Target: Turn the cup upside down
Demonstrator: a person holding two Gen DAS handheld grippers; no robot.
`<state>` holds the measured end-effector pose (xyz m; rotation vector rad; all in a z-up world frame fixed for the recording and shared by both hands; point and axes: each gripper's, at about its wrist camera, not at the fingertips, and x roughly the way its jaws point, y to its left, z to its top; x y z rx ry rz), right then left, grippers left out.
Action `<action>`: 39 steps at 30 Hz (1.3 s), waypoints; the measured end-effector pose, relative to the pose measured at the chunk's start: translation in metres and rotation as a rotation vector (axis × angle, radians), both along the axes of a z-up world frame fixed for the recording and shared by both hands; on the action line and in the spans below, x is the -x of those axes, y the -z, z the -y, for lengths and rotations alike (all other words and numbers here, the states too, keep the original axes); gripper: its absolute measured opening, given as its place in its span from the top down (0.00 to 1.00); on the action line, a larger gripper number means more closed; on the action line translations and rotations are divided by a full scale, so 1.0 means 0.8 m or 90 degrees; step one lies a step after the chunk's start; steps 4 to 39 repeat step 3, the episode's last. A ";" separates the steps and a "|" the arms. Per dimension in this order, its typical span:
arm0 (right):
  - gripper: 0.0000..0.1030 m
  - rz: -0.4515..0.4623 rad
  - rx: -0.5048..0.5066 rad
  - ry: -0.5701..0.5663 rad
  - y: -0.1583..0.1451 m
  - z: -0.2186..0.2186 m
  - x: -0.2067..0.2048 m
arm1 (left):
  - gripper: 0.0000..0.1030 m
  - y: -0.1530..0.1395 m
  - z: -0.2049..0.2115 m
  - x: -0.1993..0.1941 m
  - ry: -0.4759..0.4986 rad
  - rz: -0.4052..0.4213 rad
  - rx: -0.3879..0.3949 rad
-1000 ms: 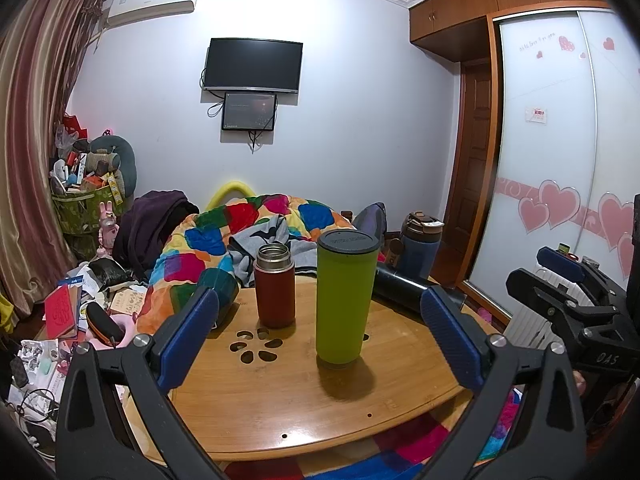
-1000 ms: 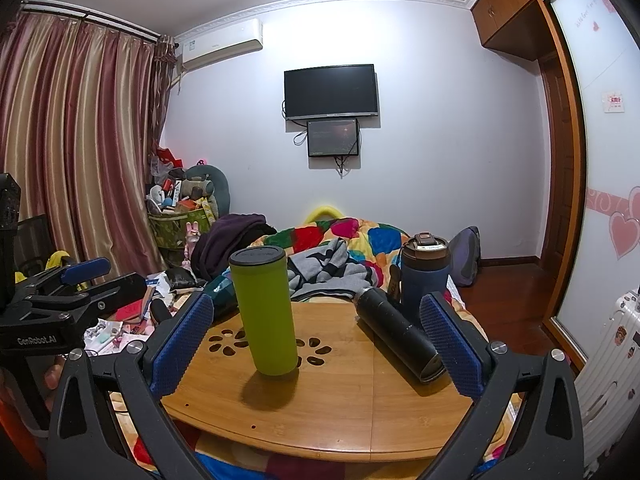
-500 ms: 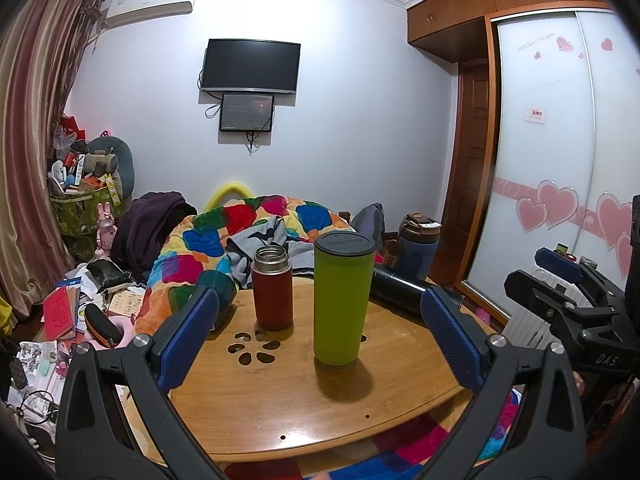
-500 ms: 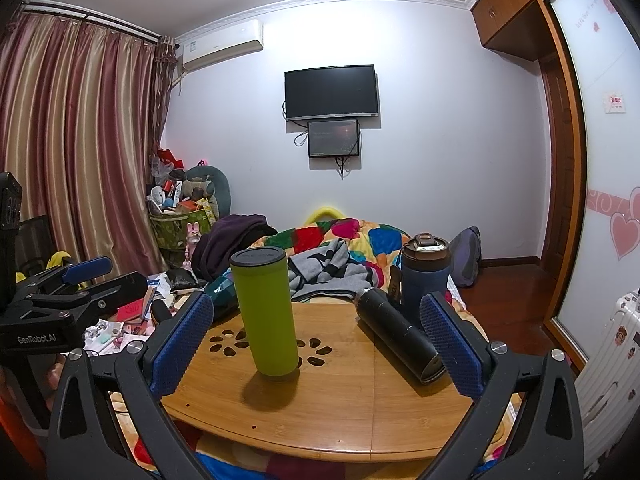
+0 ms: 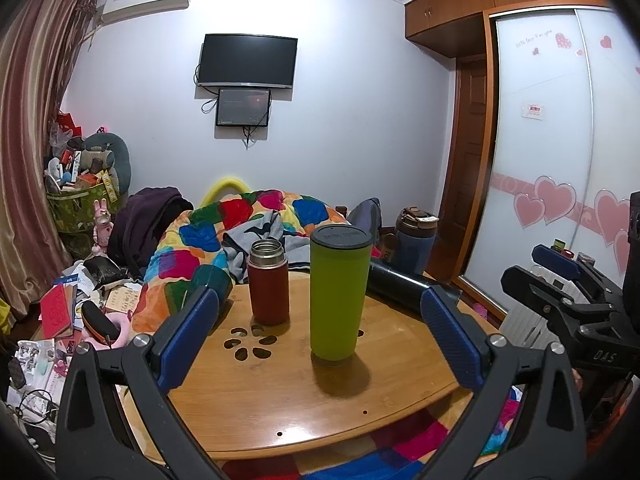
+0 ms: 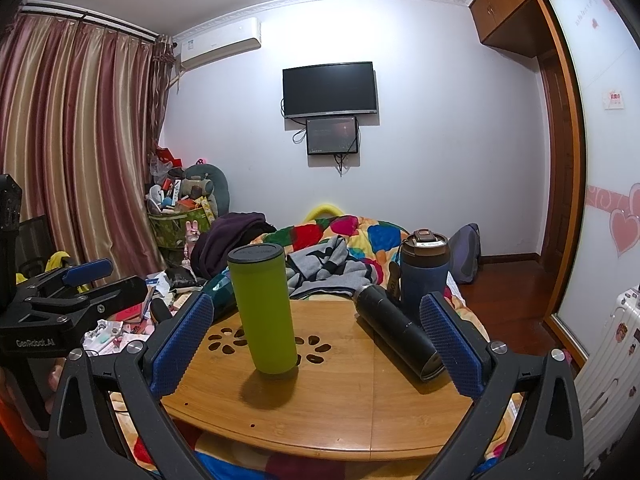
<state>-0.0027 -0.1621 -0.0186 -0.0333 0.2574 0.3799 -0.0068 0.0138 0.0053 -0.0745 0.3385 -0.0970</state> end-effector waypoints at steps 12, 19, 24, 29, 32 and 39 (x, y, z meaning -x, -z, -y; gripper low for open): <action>0.00 -0.001 0.000 0.000 0.001 0.000 -0.001 | 0.00 0.000 0.000 0.000 0.000 -0.001 -0.001; 0.00 -0.001 0.000 0.000 0.001 0.000 -0.001 | 0.00 0.000 0.000 0.000 0.000 -0.001 -0.001; 0.00 -0.001 0.000 0.000 0.001 0.000 -0.001 | 0.00 0.000 0.000 0.000 0.000 -0.001 -0.001; 0.00 -0.001 0.000 0.000 0.001 0.000 -0.001 | 0.00 0.000 0.000 0.000 0.000 -0.001 -0.001; 0.00 -0.001 0.000 0.000 0.001 0.000 -0.001 | 0.00 0.000 0.000 0.000 0.000 -0.001 -0.001; 0.00 -0.001 0.000 0.000 0.001 0.000 -0.001 | 0.00 0.000 0.000 0.000 0.000 -0.001 -0.001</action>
